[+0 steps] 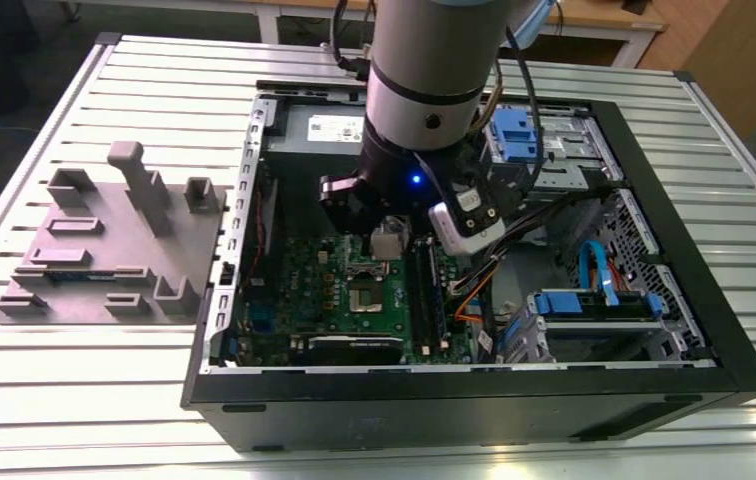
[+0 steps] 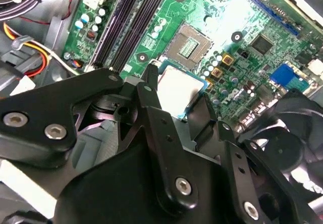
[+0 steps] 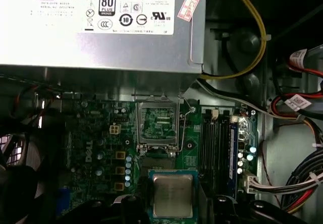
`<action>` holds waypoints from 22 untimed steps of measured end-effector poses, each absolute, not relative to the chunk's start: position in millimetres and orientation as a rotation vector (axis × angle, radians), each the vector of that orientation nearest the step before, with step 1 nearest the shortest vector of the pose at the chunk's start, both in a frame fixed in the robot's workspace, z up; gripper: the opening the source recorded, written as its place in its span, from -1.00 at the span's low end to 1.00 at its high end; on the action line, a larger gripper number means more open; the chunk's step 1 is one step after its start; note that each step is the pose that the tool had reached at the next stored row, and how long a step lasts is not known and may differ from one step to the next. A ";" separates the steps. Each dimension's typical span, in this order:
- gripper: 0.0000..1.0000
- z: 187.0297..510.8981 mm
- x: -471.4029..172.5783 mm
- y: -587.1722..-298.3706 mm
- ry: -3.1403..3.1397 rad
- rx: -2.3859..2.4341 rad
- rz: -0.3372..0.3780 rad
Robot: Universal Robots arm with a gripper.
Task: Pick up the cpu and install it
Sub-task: 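Place the cpu into insertion slot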
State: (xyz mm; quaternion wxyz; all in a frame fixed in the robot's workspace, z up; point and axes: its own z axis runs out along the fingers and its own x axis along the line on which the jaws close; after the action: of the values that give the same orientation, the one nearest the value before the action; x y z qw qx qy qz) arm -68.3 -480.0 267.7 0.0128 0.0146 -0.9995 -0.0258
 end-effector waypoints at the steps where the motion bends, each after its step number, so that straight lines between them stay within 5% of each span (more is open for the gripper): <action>1: -0.06 267.8 -68.3 -480.1 -3.115 0.045 -0.073; 22: -0.06 238.4 -74.7 -482.1 -3.115 0.026 -0.041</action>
State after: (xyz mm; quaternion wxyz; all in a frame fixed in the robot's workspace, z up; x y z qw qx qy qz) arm -74.7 -482.1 238.4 0.0129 0.0083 -0.9998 -0.0132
